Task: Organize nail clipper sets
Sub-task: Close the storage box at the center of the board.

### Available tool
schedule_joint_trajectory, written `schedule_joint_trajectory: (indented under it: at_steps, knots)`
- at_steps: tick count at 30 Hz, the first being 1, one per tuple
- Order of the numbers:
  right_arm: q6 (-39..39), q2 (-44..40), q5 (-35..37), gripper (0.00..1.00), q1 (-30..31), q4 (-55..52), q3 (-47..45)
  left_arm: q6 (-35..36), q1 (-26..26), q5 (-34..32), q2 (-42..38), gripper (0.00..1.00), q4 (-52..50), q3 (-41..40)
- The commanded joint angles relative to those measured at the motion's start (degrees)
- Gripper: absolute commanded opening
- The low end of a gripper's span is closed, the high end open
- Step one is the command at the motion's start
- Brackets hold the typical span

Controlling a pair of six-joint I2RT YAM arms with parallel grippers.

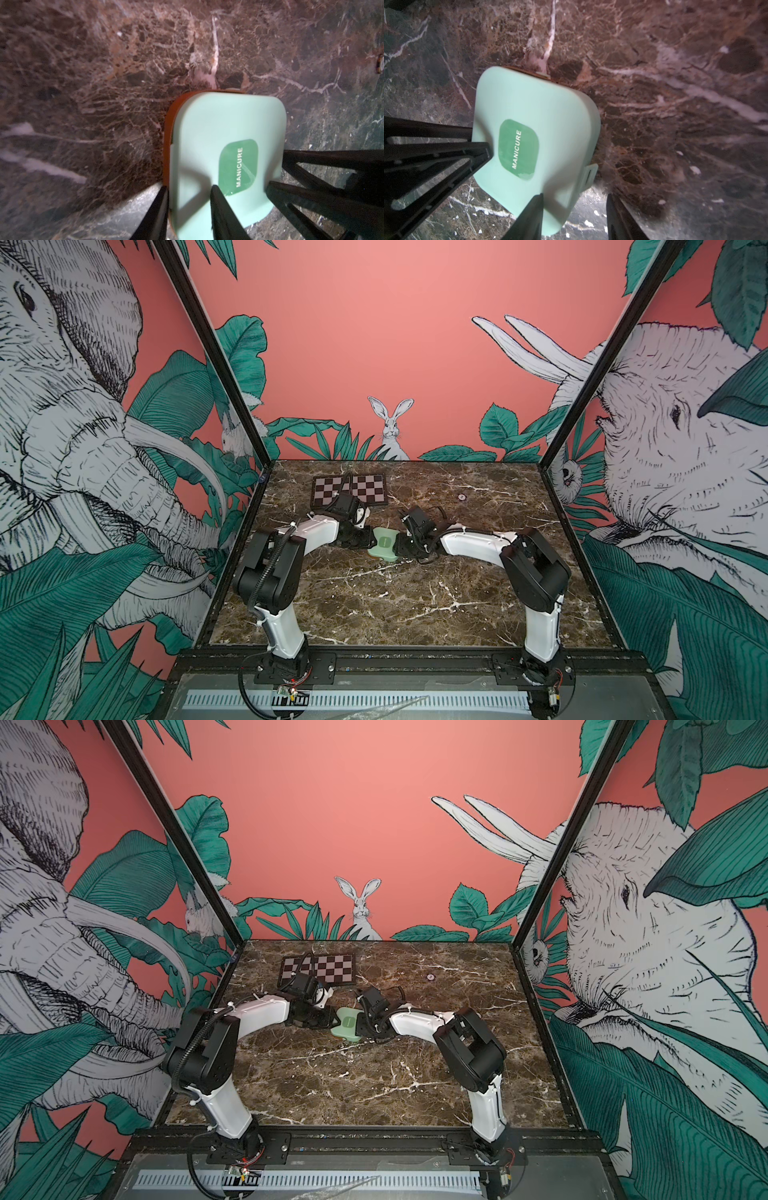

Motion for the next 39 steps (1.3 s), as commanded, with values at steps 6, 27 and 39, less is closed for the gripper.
schedule_joint_trajectory:
  at_steps: [6,27,39]
  knots:
    - [1.06,3.73,-0.77,0.48,-0.72,1.12,4.07,1.02,-1.09,-4.19,4.75,0.34,-9.85,-3.58]
    - [2.29,8.54,-4.67,0.44,-0.59,3.35,4.68,1.28,-1.42,-3.64,5.78,0.33,-10.06,-2.59]
    - [8.92,11.63,-7.61,0.35,2.46,14.04,-1.93,1.00,-2.76,-3.87,7.68,0.33,-10.28,-1.70]
